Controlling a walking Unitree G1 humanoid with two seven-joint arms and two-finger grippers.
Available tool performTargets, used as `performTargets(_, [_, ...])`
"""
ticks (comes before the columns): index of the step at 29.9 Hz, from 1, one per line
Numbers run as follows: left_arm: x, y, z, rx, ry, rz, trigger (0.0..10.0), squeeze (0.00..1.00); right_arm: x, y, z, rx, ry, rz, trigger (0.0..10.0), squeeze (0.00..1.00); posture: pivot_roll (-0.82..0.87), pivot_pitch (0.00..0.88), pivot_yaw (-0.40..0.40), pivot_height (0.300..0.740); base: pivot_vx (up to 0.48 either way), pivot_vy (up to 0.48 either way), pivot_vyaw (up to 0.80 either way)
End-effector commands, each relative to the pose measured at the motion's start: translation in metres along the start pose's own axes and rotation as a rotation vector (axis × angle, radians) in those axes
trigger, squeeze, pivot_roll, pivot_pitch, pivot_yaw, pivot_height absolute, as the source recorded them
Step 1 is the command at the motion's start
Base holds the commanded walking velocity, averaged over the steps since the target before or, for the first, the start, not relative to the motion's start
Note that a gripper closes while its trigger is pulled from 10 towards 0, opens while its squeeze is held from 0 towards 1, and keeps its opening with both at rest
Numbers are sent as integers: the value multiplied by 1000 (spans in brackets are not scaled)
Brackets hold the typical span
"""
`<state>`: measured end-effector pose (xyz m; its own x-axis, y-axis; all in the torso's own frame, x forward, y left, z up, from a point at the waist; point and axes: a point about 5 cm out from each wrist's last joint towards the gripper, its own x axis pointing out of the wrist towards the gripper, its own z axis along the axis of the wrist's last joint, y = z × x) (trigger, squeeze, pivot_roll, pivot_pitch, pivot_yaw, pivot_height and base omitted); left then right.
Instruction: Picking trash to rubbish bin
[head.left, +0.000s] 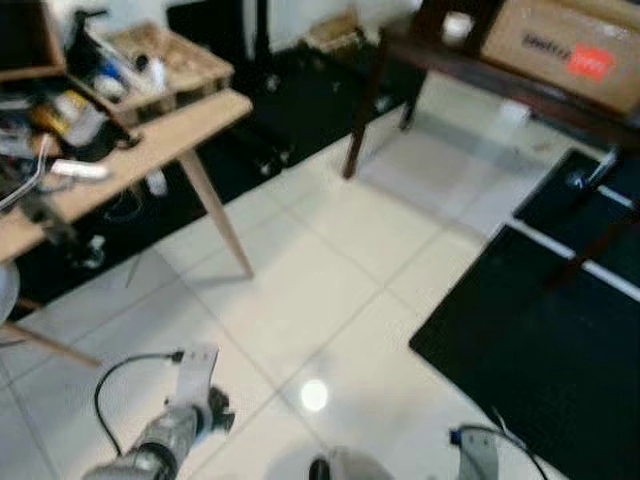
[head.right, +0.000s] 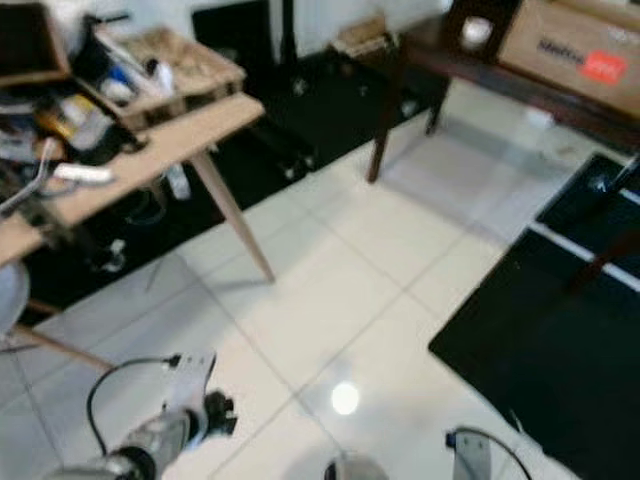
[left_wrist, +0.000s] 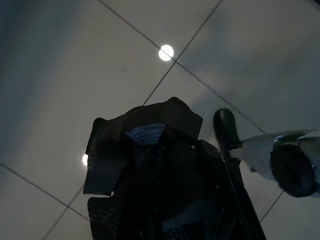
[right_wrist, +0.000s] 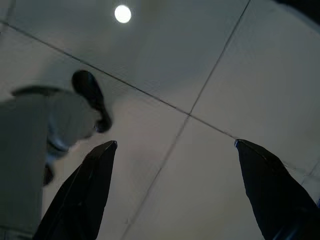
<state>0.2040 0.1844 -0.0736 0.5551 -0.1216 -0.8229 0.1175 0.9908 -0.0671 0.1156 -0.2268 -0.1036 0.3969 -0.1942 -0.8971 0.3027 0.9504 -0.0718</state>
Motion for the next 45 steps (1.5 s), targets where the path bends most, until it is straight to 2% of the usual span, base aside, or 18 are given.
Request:
performTargets(1, [-1,1,-4,6,19,5,10000,0,-1,-3,-8,10,28,-13,10000,0,87,53,-46,740,0,0,-800])
performTargets(24, [-1,2,-10,-53,27,14,10000,0,-1,-6,-7,20,19,-25,10000,0,81,50,-49,740,0,0,-792])
performTargets(31, [-2,2,-10,-48,30,-3,10000,0,-1,-5,-6,27,6,-24,10000,0,81,50,-49,740,0,0,0])
performTargets(45, [-1,-1,-11,-29,35,-22,10000,0,-1,-2,-6,41,5,-19,10000,0,80,55,-50,740,268,0,0])
